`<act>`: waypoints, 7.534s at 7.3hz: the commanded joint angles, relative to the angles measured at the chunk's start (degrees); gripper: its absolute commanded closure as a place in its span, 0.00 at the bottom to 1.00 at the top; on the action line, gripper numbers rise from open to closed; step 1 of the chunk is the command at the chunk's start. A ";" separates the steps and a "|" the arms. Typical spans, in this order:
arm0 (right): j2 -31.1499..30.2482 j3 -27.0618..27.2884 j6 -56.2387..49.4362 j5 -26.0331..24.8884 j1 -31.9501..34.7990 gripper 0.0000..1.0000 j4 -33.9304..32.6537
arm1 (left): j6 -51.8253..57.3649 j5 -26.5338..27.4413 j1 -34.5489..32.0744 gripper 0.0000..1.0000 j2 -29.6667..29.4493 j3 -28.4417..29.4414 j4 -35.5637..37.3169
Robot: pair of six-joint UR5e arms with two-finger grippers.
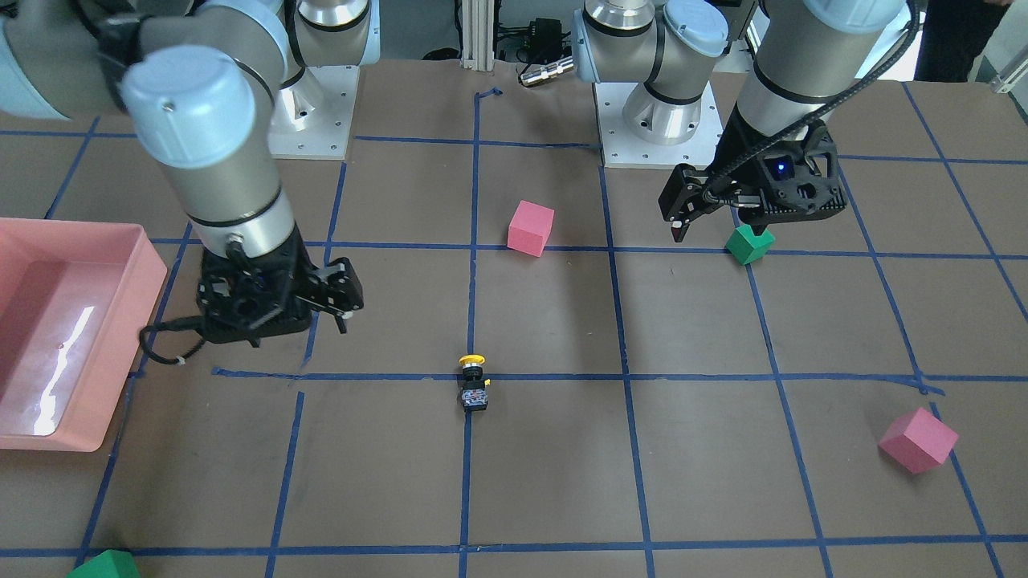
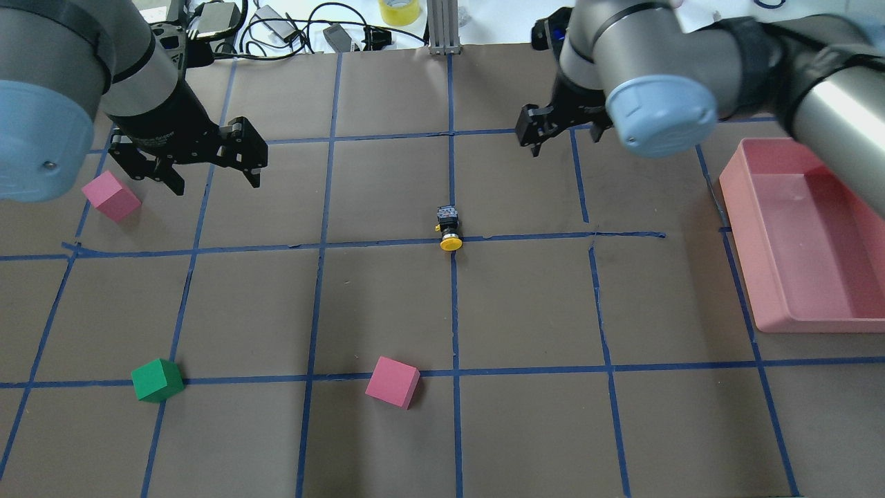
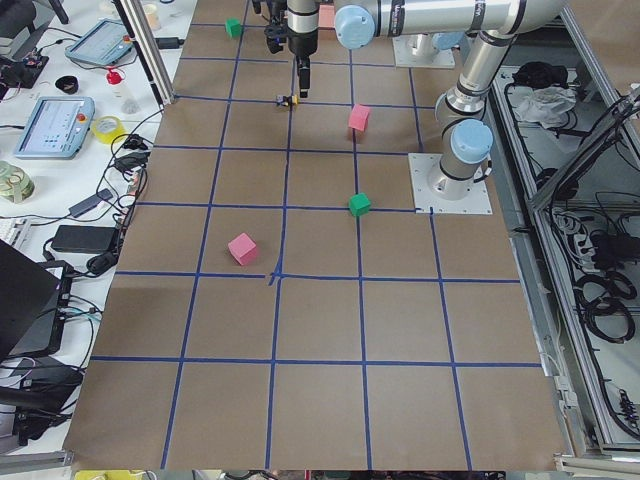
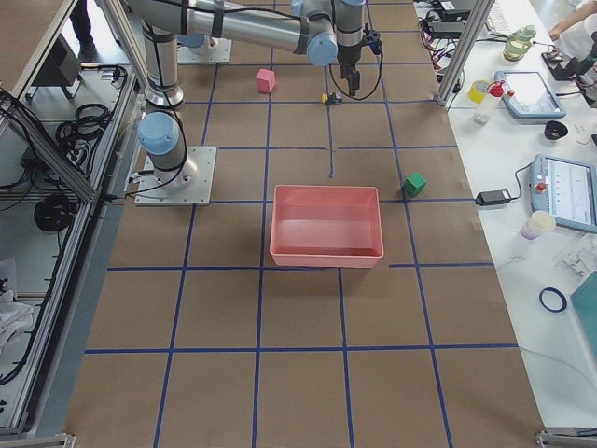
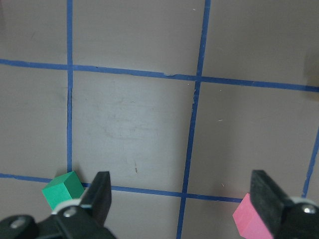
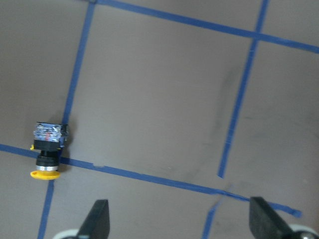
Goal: Align button upright
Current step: 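Reach the left gripper to the lying button and grasp its body, then lift and rotate the button with the left gripper, yellow cap upward, then set the button down upright and open the left gripper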
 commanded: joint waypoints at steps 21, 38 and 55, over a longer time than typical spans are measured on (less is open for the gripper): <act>-10.69 -5.03 -1.48 -0.16 -2.99 0.00 21.54 | -17.08 -15.62 -20.13 0.95 -31.43 -5.35 38.27; -10.60 -4.94 -1.57 -0.33 -3.08 0.00 21.63 | -42.39 -78.20 -0.53 1.00 -33.27 -14.56 15.42; -10.60 -4.94 -1.48 -0.33 -3.17 0.00 21.72 | -49.95 -80.15 -0.53 0.15 -36.71 -14.14 8.83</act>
